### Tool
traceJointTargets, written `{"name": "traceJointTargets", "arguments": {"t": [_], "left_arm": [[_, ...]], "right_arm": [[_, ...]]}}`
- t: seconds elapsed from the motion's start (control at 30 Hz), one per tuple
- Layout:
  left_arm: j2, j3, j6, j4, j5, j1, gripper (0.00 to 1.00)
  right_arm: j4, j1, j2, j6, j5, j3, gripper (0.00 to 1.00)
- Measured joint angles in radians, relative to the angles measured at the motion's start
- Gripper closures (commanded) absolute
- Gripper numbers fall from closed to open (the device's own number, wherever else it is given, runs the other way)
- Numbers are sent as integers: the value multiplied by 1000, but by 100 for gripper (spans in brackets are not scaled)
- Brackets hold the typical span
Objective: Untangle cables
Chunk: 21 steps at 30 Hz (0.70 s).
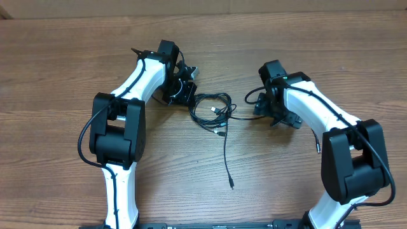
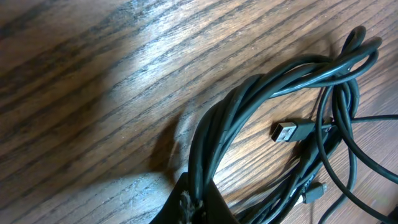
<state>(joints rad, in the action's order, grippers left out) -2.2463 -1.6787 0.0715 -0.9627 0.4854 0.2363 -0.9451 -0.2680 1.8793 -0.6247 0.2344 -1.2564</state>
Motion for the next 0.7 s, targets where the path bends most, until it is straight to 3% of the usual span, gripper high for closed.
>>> {"name": "traceJointTargets", "arguments": {"t": [0.13,0.37,0.7], "left_arm": [[0,-13,48,-38,40,0,96],[0,-57,245,-136,213,0,96],[0,-58,446,-196,412,-3,96]], "right_arm": [[19,39,0,35,-67,0,0],[14,194,0,170,-383,-35,0],[-12,305,0,200,-555,-35,12]]}}
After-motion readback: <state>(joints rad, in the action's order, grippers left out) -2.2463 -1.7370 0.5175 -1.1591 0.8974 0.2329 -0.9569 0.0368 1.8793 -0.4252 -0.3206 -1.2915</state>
